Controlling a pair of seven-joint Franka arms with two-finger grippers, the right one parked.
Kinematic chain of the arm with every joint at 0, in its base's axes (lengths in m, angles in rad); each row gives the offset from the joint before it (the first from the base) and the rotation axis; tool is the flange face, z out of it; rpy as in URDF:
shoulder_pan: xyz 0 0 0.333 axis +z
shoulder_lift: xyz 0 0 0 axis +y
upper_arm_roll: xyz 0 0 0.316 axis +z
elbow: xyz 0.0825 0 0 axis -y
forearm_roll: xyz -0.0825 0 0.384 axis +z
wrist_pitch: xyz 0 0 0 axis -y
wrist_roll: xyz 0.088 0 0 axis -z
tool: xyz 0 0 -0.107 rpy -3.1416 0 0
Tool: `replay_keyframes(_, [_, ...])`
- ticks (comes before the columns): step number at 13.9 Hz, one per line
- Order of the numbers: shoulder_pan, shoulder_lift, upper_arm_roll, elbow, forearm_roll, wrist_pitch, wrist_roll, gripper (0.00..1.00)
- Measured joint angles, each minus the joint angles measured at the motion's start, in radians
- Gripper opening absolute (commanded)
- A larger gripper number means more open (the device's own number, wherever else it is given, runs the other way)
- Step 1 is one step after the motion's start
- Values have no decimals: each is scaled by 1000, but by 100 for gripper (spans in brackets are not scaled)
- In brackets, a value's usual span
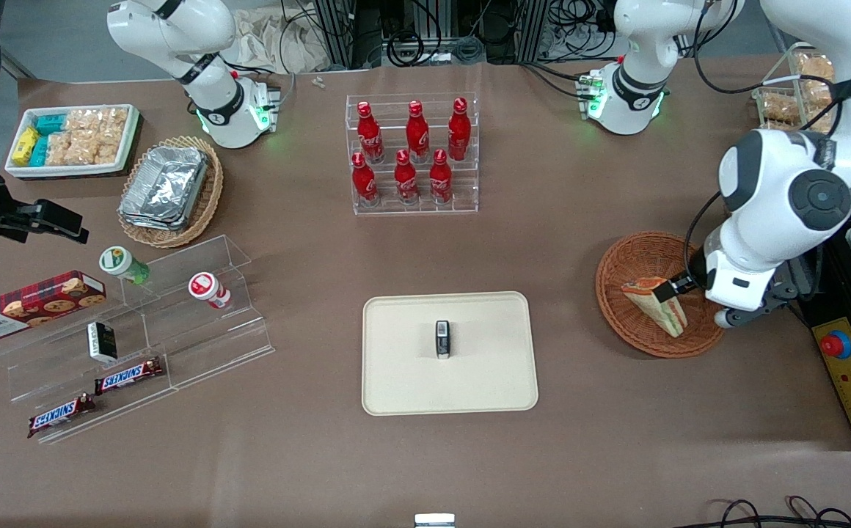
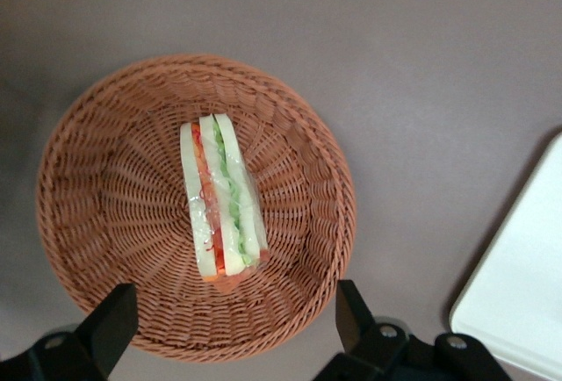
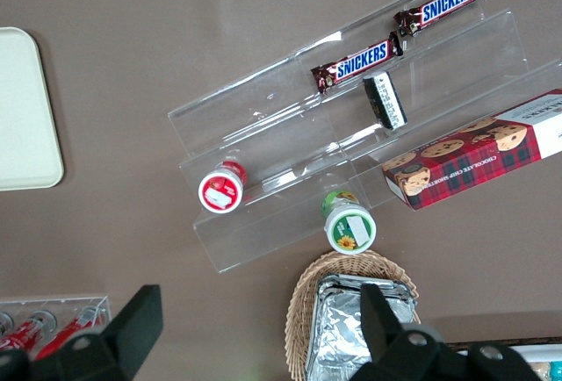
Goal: Place sandwich from basket to tray
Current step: 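Lower the left gripper and close it on the wrapped sandwich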
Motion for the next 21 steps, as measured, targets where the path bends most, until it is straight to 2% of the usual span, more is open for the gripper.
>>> replay_keyframes(7, [4, 86, 10, -25, 1, 89, -96, 100])
replay_keyframes(10, [4, 124, 10, -34, 31, 114, -151, 100])
replay_keyframes(17, [5, 130, 34, -131, 39, 223, -162, 100])
replay_keyframes(18, [4, 130, 34, -137, 39, 231, -162, 97])
replay_keyframes(19, [4, 132, 34, -139, 40, 235, -162, 78])
replay_keyframes(20, [4, 136, 34, -139, 43, 242, -162, 52])
replay_keyframes(21, [4, 141, 34, -140, 45, 249, -162, 35])
